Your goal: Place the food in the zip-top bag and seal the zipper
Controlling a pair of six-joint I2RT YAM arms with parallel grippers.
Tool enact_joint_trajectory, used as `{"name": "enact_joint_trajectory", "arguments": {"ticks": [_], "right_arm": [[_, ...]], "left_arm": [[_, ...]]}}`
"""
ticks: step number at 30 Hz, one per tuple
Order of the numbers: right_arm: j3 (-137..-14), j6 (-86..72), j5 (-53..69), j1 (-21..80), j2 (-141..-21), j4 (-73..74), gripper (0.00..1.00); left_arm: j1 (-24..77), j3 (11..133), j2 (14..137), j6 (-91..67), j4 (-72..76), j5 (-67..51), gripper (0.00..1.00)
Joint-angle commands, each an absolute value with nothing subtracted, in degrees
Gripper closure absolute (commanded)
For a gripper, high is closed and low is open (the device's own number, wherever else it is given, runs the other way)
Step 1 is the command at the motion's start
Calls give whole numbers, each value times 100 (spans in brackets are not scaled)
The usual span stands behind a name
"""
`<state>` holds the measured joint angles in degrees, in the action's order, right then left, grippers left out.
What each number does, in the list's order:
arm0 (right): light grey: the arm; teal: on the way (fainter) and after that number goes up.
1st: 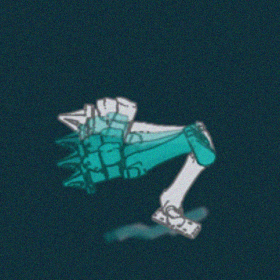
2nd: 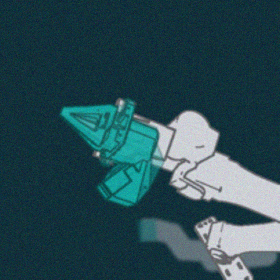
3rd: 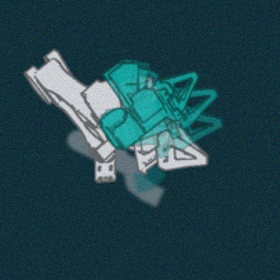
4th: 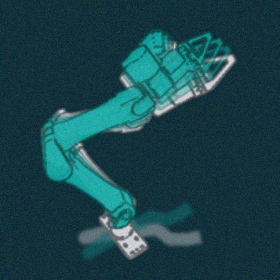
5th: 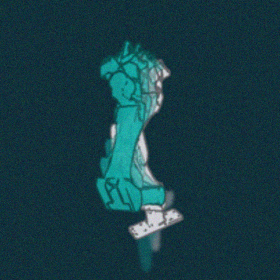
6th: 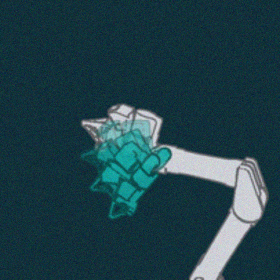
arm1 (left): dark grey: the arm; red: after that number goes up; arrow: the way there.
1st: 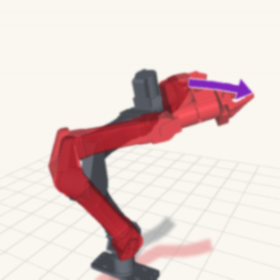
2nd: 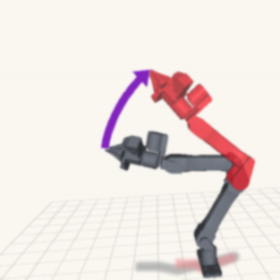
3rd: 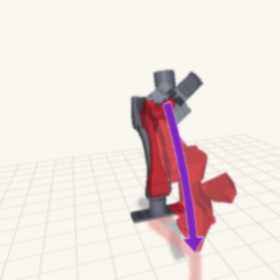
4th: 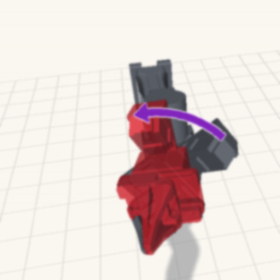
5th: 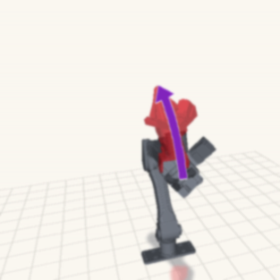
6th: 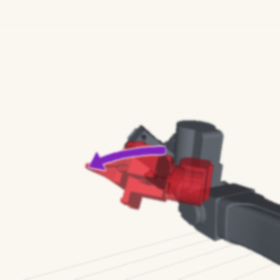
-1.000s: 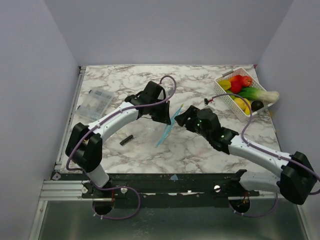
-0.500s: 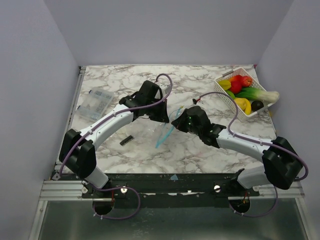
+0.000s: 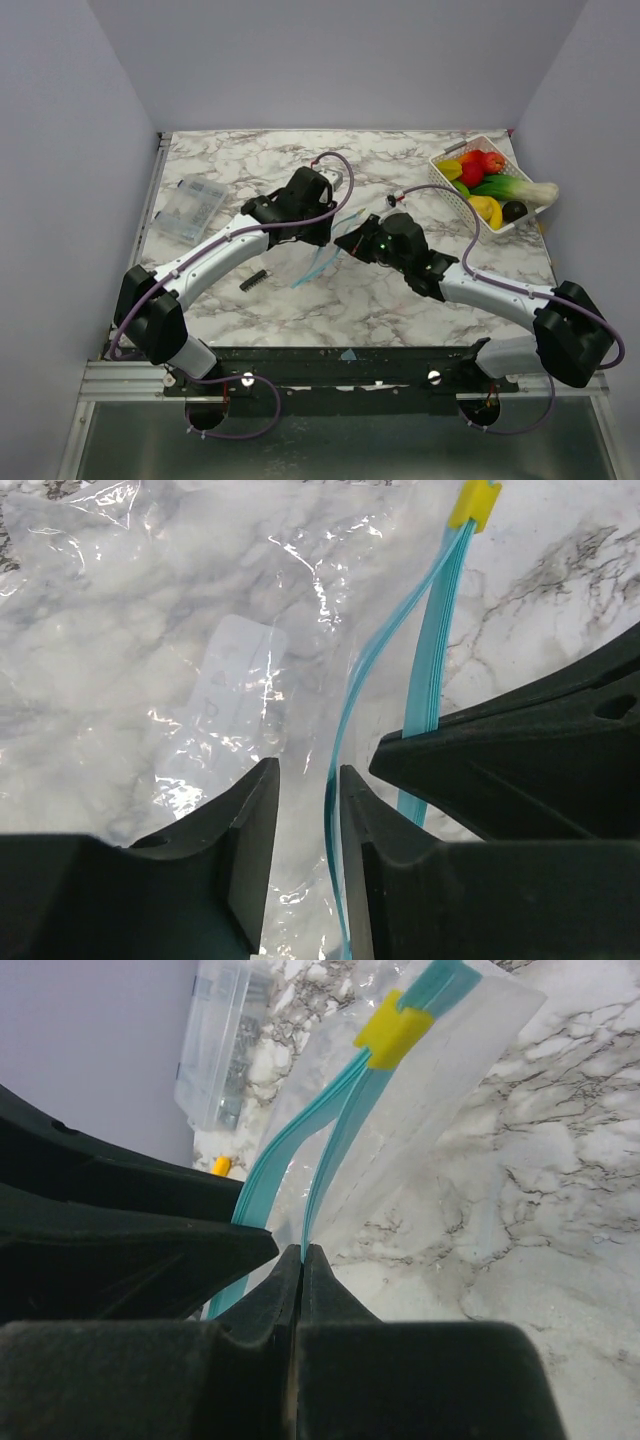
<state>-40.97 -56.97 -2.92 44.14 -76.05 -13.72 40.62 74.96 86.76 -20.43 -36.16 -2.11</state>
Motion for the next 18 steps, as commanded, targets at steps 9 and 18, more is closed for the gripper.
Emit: {"name": "enact_joint_trajectory", "arguments": {"ticks": [9, 18], "right_arm": [[-4412, -4868, -1063, 4415, -7507, -74, 100], [-4175, -4479, -1140, 4424, -7374, 260, 100]], "left_arm": [[4155, 7850, 8281, -1238, -3956, 1289, 100], [4160, 8071, 8329, -1318, -3931, 1503, 100]]}}
